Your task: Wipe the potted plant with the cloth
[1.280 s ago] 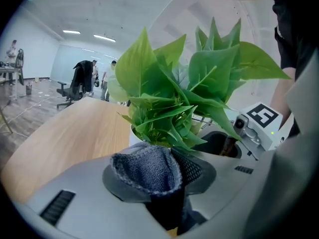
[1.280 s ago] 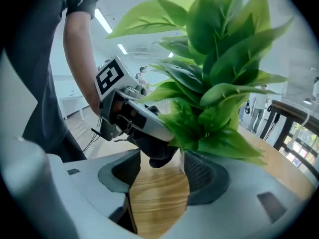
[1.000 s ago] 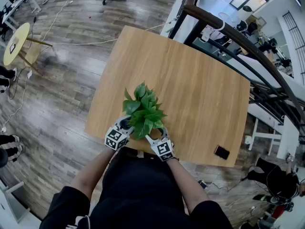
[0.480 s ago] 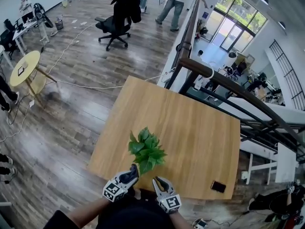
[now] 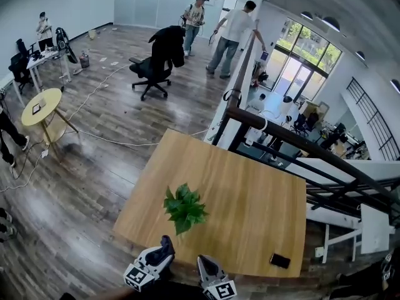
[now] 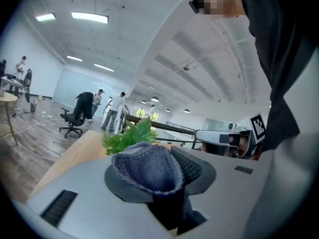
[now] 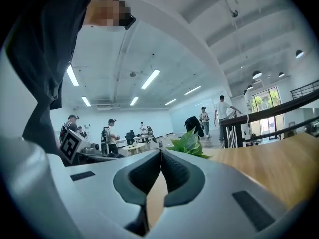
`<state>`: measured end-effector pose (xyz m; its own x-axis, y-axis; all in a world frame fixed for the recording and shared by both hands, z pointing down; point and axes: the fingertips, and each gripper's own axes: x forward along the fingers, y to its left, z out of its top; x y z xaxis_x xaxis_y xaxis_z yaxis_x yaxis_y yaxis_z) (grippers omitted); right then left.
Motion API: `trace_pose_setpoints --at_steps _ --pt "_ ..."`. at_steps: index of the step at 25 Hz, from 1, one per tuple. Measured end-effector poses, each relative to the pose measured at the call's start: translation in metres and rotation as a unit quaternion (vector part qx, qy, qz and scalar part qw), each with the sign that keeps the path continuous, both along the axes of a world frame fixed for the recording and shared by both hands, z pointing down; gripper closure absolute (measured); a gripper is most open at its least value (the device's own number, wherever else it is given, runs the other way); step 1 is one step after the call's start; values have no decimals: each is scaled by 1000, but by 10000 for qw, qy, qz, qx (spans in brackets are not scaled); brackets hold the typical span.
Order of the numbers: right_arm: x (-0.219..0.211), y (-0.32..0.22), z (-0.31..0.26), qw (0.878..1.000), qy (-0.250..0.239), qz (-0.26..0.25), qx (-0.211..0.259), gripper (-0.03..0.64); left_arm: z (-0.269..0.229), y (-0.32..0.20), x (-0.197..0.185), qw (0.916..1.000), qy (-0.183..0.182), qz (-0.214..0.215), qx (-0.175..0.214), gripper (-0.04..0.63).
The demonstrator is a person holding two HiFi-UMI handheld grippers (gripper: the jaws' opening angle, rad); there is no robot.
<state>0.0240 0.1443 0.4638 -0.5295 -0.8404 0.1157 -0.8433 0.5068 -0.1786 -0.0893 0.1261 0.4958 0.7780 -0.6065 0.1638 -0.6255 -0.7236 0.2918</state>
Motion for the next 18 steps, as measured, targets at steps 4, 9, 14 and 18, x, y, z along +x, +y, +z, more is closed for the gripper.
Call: trace_pose_setpoints --at_steps 4,9,14,18 --pt "8 27 -22 9996 126 234 121 600 -22 28 8 9990 273 -206 294 451" --pt "19 65 -32 9982 304 377 354 600 -46 70 39 9988 219 28 436 451" --pt "24 97 -39 9969 418 415 521 600 -47 106 52 9990 38 118 433 451" --pt "34 110 -50 9947 468 567 718 600 -44 124 57 9986 67 172 492 451"
